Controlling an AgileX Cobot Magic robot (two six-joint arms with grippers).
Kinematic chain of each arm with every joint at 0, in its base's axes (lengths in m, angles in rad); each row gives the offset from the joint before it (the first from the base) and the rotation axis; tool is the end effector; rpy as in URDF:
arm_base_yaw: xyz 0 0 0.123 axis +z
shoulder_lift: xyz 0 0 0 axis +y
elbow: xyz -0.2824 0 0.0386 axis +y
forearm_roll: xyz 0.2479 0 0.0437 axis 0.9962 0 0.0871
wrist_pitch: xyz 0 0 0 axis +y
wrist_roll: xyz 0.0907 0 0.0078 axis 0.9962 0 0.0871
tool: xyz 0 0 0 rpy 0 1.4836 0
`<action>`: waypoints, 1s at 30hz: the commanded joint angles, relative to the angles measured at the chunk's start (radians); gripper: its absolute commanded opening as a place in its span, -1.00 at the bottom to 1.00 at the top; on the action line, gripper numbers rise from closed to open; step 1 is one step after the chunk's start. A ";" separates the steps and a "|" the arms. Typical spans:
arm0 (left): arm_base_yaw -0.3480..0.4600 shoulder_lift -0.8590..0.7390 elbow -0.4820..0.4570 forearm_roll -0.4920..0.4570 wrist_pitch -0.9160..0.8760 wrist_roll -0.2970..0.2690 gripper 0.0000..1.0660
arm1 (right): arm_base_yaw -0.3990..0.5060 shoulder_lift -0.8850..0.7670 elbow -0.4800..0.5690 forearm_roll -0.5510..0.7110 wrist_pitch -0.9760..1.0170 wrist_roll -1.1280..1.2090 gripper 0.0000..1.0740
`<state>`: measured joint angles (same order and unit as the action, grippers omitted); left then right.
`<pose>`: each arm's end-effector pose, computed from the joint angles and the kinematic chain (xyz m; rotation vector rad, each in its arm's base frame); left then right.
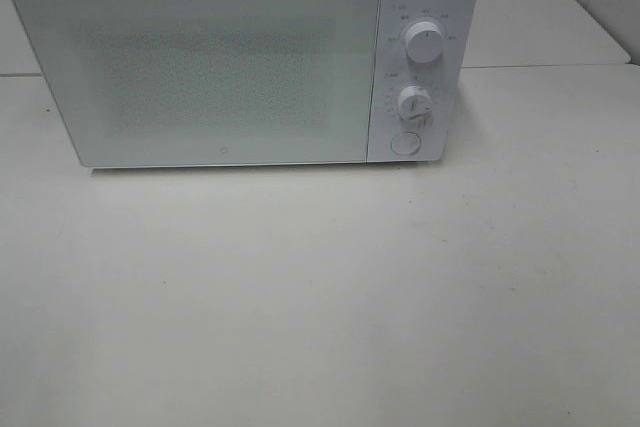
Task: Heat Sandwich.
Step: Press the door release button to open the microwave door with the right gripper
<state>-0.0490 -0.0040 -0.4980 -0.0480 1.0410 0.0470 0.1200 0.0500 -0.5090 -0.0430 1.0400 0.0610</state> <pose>-0.0047 -0.0035 0.2783 0.0987 2.0198 -0.0585 0.0032 -0.0030 0.2815 -0.0605 2.0635 0.0600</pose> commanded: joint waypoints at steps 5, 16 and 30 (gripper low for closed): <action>0.003 -0.023 0.003 -0.001 -0.003 -0.009 0.90 | -0.038 -0.080 0.003 0.001 -0.005 -0.001 0.42; 0.003 -0.023 0.003 -0.002 -0.003 -0.009 0.90 | -0.038 -0.077 -0.008 0.010 -0.021 0.001 0.42; 0.003 -0.023 0.003 -0.002 -0.003 -0.009 0.90 | -0.038 0.132 -0.012 0.033 -0.388 0.001 0.42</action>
<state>-0.0490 -0.0040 -0.4980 -0.0480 1.0410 0.0470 0.0910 0.1750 -0.5240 -0.0140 0.6830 0.0610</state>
